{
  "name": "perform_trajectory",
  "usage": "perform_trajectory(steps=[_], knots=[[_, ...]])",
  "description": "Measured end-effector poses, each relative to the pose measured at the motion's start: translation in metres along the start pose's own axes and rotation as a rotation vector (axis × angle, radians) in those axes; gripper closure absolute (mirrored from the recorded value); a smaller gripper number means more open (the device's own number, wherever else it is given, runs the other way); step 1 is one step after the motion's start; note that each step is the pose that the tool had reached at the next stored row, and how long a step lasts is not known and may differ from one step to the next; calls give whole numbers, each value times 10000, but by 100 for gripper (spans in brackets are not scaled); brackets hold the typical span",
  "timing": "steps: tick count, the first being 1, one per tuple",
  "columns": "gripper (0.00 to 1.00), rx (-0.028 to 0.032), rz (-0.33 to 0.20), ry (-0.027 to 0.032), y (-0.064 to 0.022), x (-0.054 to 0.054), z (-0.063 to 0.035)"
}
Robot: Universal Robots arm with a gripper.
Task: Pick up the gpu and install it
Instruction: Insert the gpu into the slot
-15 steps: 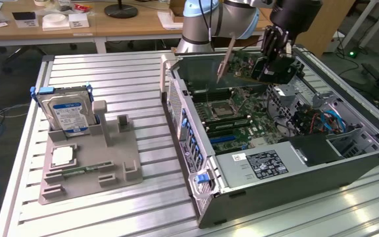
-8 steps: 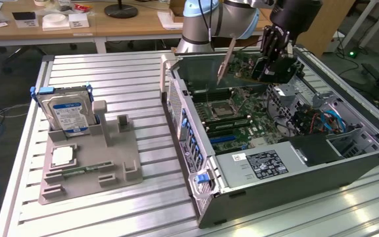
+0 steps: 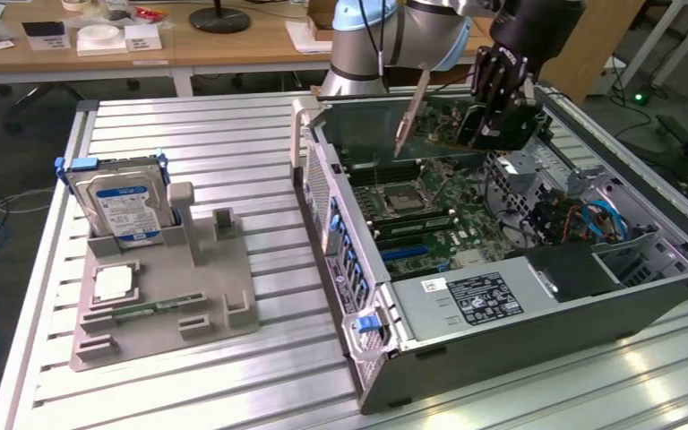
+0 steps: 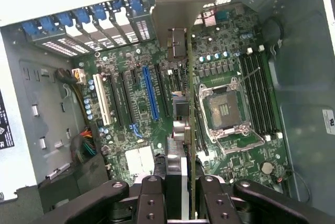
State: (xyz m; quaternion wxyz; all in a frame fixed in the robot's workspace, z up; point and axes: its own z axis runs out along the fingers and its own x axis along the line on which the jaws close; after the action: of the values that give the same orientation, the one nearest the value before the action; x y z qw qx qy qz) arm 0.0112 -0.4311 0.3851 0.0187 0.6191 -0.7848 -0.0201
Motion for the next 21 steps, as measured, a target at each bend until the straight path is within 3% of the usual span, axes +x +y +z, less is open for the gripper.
perform_trajectory(steps=[21], knots=[[72, 8, -1782, 98, 0, 0, 0]])
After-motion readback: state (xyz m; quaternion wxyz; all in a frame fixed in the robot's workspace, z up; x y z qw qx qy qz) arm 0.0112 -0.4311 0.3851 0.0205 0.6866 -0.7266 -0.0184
